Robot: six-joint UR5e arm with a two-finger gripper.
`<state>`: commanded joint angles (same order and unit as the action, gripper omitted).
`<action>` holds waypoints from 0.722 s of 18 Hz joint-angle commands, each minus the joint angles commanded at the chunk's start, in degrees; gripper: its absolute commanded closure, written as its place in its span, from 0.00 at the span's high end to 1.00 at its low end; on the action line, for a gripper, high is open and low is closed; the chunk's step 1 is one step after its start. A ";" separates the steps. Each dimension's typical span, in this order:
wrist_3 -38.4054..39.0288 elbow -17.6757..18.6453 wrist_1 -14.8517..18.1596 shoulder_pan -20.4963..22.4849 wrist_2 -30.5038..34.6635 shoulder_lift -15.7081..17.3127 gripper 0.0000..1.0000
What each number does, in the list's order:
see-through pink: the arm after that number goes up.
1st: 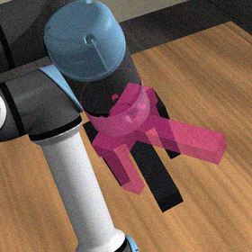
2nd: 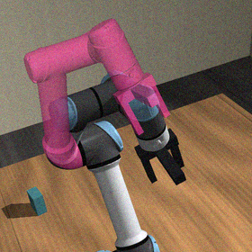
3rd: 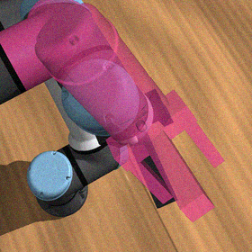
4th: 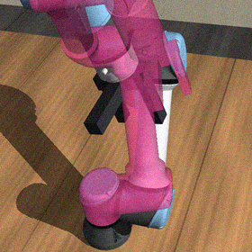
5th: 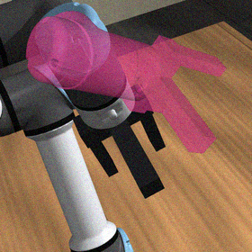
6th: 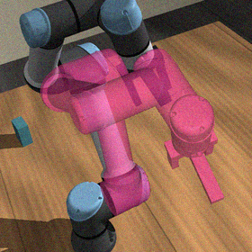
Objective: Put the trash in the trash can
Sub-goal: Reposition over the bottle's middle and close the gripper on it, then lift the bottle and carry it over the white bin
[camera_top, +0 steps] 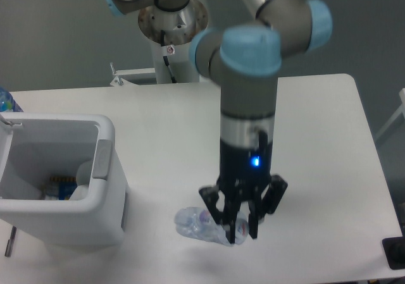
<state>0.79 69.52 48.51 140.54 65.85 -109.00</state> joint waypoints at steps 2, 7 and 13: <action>1.05 0.00 0.00 -0.09 -2.55 1.76 0.19; 2.90 0.09 0.00 -0.79 -4.06 7.03 0.19; 2.99 0.70 0.00 -3.34 -4.50 11.26 0.19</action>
<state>3.78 70.22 48.52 137.20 61.35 -97.74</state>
